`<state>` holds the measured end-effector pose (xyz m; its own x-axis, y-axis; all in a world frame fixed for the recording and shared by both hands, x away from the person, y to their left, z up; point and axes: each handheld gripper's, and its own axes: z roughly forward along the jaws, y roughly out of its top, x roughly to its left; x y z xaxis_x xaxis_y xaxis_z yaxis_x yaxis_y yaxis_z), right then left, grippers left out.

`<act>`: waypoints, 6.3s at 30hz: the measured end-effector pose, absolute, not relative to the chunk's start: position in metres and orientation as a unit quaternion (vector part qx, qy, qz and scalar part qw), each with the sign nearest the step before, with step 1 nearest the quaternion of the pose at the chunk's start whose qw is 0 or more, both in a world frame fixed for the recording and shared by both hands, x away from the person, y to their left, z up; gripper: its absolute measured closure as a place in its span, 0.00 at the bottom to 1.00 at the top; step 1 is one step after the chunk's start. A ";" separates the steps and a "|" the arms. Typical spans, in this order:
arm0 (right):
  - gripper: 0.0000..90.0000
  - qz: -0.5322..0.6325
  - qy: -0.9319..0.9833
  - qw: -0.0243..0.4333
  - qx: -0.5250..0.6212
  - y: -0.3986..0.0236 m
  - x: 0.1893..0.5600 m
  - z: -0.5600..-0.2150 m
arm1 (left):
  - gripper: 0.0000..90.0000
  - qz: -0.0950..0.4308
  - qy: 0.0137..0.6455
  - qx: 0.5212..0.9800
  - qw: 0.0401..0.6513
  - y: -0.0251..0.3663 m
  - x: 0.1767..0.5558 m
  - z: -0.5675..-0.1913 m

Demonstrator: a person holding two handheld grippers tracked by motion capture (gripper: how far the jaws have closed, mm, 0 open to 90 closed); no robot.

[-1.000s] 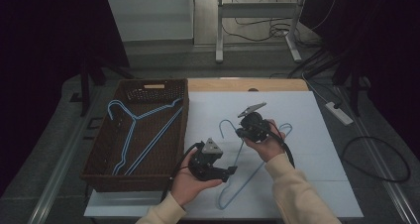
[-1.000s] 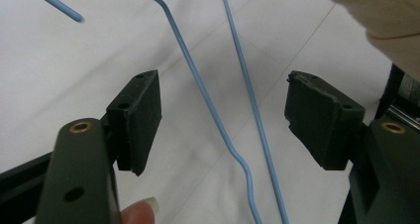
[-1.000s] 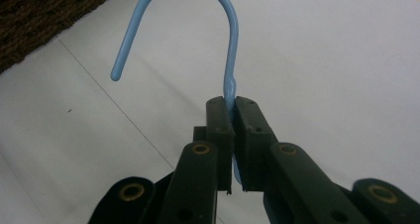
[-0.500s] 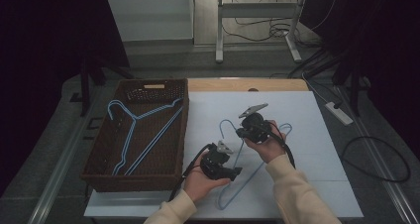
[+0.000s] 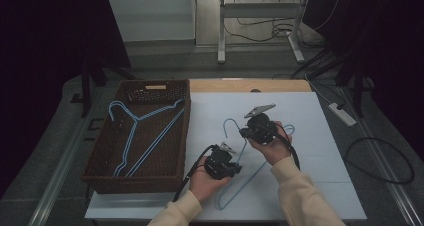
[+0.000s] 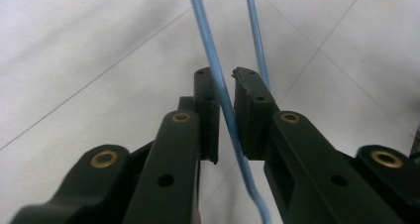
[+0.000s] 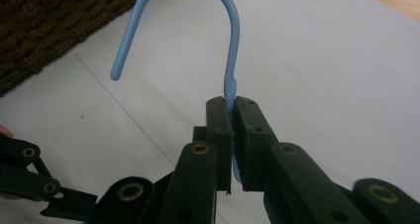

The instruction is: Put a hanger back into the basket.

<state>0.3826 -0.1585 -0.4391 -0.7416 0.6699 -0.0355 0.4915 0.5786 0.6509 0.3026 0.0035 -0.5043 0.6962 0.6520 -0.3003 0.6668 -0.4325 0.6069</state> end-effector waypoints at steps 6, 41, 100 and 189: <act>0.79 0.363 0.858 0.142 0.336 -0.174 0.371 -0.431 | 0.96 -0.001 0.406 0.832 0.379 0.010 0.302 -0.499; 0.32 0.501 0.771 0.175 0.352 -0.295 0.280 -0.458 | 0.97 0.022 0.384 0.792 0.475 0.040 0.282 -0.442; 0.32 0.451 0.792 0.166 0.376 -0.304 0.292 -0.479 | 0.97 0.154 0.452 0.710 0.518 0.262 0.272 -0.370; 0.32 0.438 0.800 0.164 0.375 -0.302 0.293 -0.482 | 0.37 0.172 0.417 0.757 0.473 0.245 0.241 -0.424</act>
<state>0.2927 -0.3023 -0.4821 -0.6645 0.7443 0.0666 0.4568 0.3341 0.8244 0.2414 0.2449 -0.4240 0.5937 0.7935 -0.1341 0.4680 -0.2050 0.8596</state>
